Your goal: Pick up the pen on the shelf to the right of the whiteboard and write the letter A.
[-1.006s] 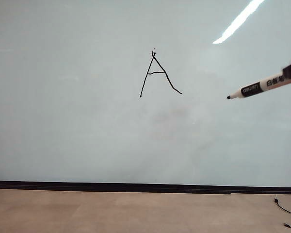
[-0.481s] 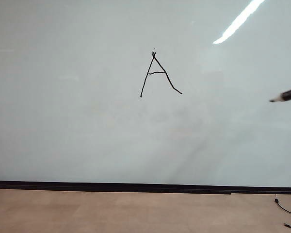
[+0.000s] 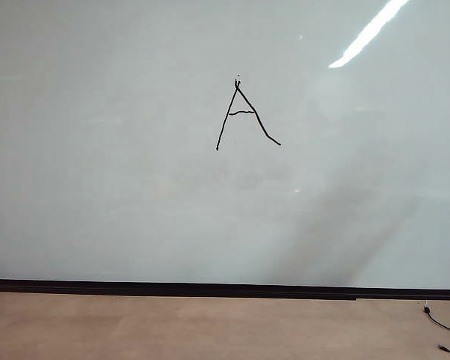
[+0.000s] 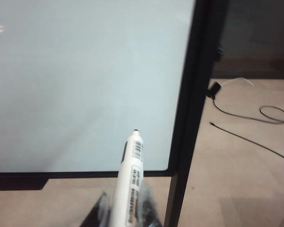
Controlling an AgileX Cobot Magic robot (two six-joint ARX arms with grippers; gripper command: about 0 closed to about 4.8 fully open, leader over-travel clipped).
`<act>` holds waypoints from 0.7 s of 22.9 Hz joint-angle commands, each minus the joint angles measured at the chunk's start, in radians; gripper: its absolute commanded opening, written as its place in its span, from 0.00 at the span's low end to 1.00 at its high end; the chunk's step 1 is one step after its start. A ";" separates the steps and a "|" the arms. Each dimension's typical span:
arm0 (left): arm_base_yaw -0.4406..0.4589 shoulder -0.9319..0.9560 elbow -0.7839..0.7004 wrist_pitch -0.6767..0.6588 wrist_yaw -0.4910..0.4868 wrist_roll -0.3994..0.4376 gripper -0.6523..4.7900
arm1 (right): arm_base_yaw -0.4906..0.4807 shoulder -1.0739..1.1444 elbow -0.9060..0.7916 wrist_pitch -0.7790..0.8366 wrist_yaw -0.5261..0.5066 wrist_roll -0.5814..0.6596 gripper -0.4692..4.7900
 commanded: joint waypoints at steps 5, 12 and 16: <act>0.000 0.001 0.002 0.008 0.000 0.004 0.11 | -0.006 -0.001 0.004 0.003 -0.025 0.006 0.08; 0.000 0.001 0.002 0.008 0.000 0.005 0.11 | -0.006 -0.001 0.004 -0.003 -0.055 0.008 0.08; 0.000 0.001 0.002 0.008 0.000 0.005 0.11 | -0.006 -0.001 0.004 -0.005 -0.055 0.008 0.08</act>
